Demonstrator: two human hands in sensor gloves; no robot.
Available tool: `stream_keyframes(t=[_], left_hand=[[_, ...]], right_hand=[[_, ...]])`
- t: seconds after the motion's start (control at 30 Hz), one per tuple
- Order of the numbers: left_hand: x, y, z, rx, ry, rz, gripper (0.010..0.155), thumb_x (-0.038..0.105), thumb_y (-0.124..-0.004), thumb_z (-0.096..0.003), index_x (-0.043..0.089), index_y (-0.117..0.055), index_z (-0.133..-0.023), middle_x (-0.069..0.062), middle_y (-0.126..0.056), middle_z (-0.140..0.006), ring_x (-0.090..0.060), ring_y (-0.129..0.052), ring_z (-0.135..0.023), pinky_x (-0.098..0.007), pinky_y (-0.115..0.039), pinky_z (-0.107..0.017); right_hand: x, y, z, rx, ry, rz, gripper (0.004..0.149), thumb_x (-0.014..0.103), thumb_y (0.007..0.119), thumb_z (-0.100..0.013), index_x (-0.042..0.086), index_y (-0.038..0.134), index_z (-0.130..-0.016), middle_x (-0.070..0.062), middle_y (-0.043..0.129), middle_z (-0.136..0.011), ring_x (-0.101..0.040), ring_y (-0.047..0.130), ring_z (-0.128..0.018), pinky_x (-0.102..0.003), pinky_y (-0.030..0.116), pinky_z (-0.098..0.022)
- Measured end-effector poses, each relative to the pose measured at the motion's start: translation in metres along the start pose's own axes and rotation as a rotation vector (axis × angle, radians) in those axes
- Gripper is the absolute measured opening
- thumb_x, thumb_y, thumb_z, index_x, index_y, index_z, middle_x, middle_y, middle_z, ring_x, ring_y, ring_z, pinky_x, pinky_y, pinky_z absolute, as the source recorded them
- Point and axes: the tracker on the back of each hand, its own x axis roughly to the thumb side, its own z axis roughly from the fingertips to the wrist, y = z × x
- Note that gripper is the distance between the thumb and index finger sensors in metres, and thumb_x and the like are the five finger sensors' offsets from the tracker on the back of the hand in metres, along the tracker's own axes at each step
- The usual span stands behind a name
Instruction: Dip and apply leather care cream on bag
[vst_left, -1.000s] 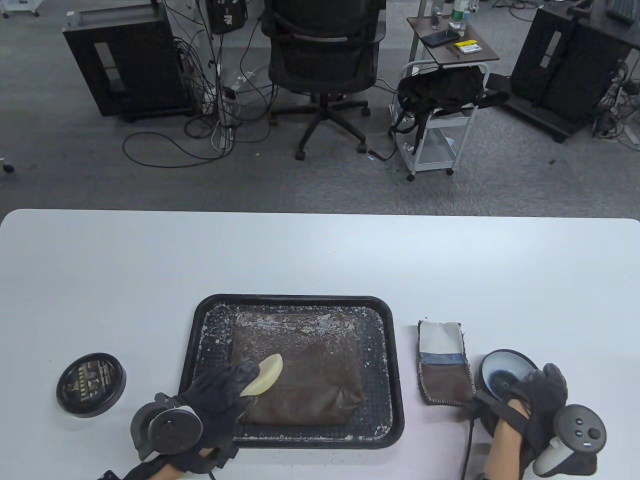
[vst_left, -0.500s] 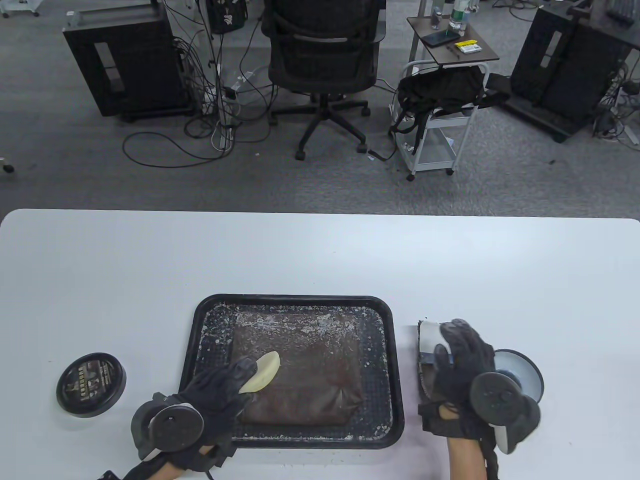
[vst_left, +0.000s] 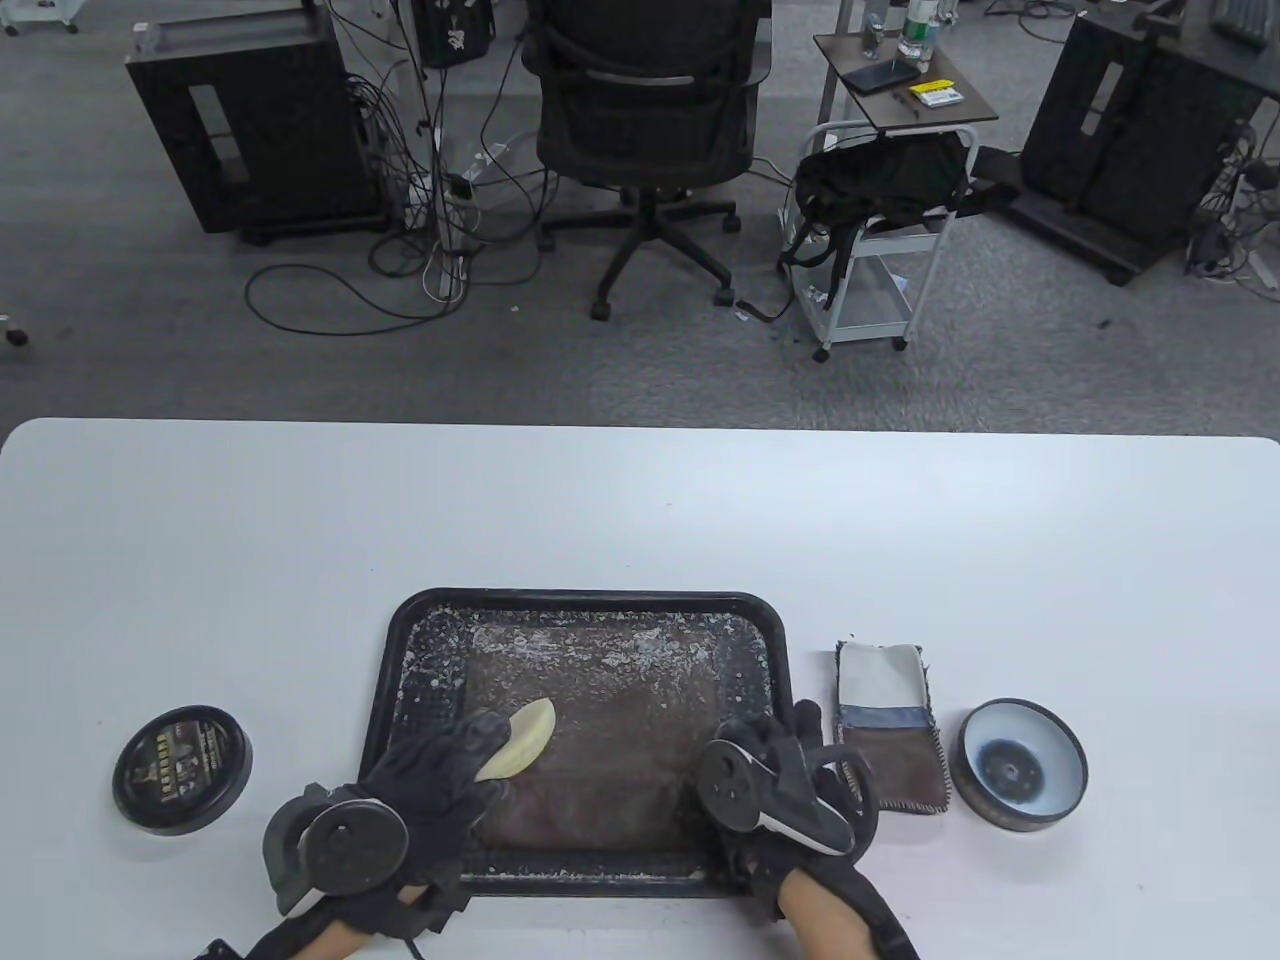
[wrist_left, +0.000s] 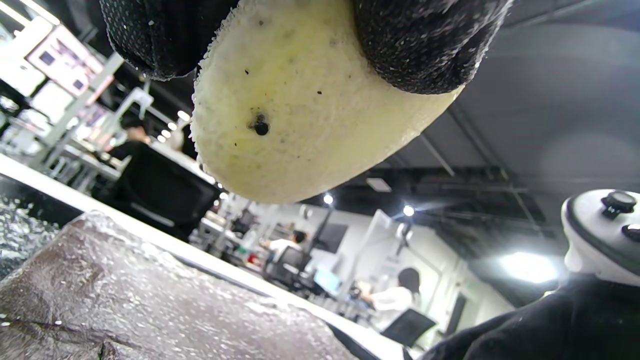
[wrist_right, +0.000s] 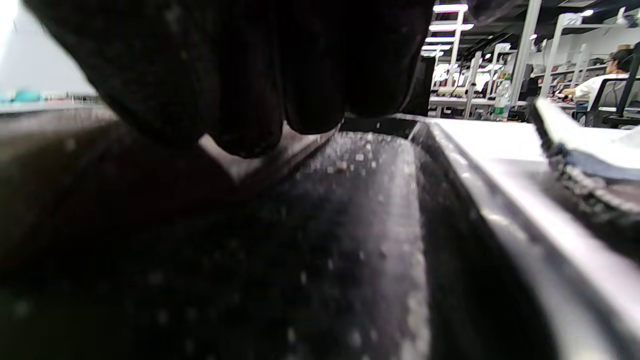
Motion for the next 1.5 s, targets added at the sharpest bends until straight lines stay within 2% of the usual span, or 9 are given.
stream_keyframes(t=[0.33,0.53,0.83,0.93,1.07,1.27,1.37,1.43,1.5], left_hand=[[0.001,-0.003,-0.002,-0.012,0.018,-0.020,0.054,0.042,-0.082,-0.0378,0.026,-0.077,-0.089,-0.005,-0.091,-0.088,-0.025,-0.098,-0.077,-0.046,-0.079,-0.061],[0.010,-0.001,-0.009,-0.024,0.012,-0.086,0.054,0.042,-0.082,-0.0383,0.027,-0.075,-0.090,-0.004,-0.089,-0.091,-0.025,-0.096,-0.081,-0.047,-0.077,-0.062],[0.045,-0.013,-0.052,-0.075,-0.018,-0.202,0.055,0.042,-0.081,-0.0394,0.029,-0.073,-0.092,-0.002,-0.086,-0.094,-0.025,-0.092,-0.085,-0.048,-0.075,-0.065],[0.059,-0.031,-0.075,-0.098,-0.026,-0.218,0.055,0.043,-0.081,-0.0398,0.031,-0.072,-0.093,0.000,-0.084,-0.096,-0.022,-0.090,-0.088,-0.046,-0.074,-0.068],[0.073,-0.072,-0.103,-0.157,-0.023,-0.250,0.054,0.041,-0.080,-0.0407,0.035,-0.070,-0.093,0.004,-0.079,-0.100,-0.021,-0.084,-0.093,-0.047,-0.069,-0.071],[0.079,-0.127,-0.129,-0.229,0.026,-0.311,0.054,0.041,-0.077,-0.0420,0.038,-0.067,-0.094,0.006,-0.075,-0.103,-0.022,-0.078,-0.097,-0.048,-0.066,-0.073],[0.080,-0.154,-0.136,-0.320,0.060,-0.346,0.054,0.042,-0.076,-0.0426,0.039,-0.065,-0.095,0.008,-0.067,-0.107,-0.020,-0.071,-0.101,-0.048,-0.063,-0.075],[0.081,-0.174,-0.138,-0.431,0.035,-0.439,0.054,0.042,-0.076,-0.0420,0.040,-0.065,-0.095,0.009,-0.060,-0.109,-0.018,-0.064,-0.104,-0.048,-0.058,-0.077],[0.082,-0.183,-0.137,-0.471,0.016,-0.474,0.056,0.042,-0.077,-0.0414,0.040,-0.063,-0.095,0.010,-0.058,-0.109,-0.018,-0.063,-0.104,-0.047,-0.058,-0.077]], right_hand=[[0.007,0.006,-0.008,0.050,0.047,0.042,0.039,0.035,0.091,-0.034,0.016,0.096,-0.068,-0.008,0.090,-0.088,-0.036,0.088,-0.085,-0.071,0.051,-0.068],[0.001,0.007,-0.009,0.064,0.054,-0.009,0.039,0.035,0.091,-0.034,0.016,0.096,-0.068,-0.008,0.089,-0.088,-0.036,0.088,-0.084,-0.069,0.053,-0.068],[-0.019,0.011,-0.013,0.104,0.068,-0.159,0.039,0.037,0.091,-0.034,0.019,0.093,-0.069,-0.006,0.086,-0.088,-0.033,0.087,-0.081,-0.066,0.057,-0.067],[-0.022,0.012,-0.012,0.108,0.069,-0.193,0.039,0.036,0.090,-0.035,0.018,0.094,-0.070,-0.006,0.085,-0.089,-0.033,0.086,-0.082,-0.066,0.057,-0.067],[-0.025,0.014,-0.011,0.113,0.074,-0.226,0.040,0.036,0.089,-0.036,0.018,0.093,-0.071,-0.006,0.084,-0.090,-0.034,0.084,-0.083,-0.065,0.055,-0.067],[-0.028,0.016,-0.011,0.122,0.085,-0.254,0.040,0.036,0.089,-0.036,0.018,0.092,-0.072,-0.006,0.083,-0.091,-0.033,0.081,-0.084,-0.065,0.053,-0.068],[-0.027,0.015,-0.011,0.123,0.089,-0.256,0.040,0.036,0.088,-0.036,0.018,0.092,-0.072,-0.006,0.082,-0.090,-0.033,0.081,-0.083,-0.065,0.053,-0.068],[-0.027,0.015,-0.011,0.122,0.093,-0.259,0.040,0.036,0.088,-0.036,0.018,0.092,-0.072,-0.006,0.082,-0.090,-0.033,0.081,-0.084,-0.064,0.052,-0.068],[-0.027,0.016,-0.011,0.121,0.098,-0.263,0.040,0.037,0.088,-0.037,0.017,0.093,-0.071,-0.007,0.082,-0.090,-0.034,0.081,-0.083,-0.065,0.052,-0.068]])
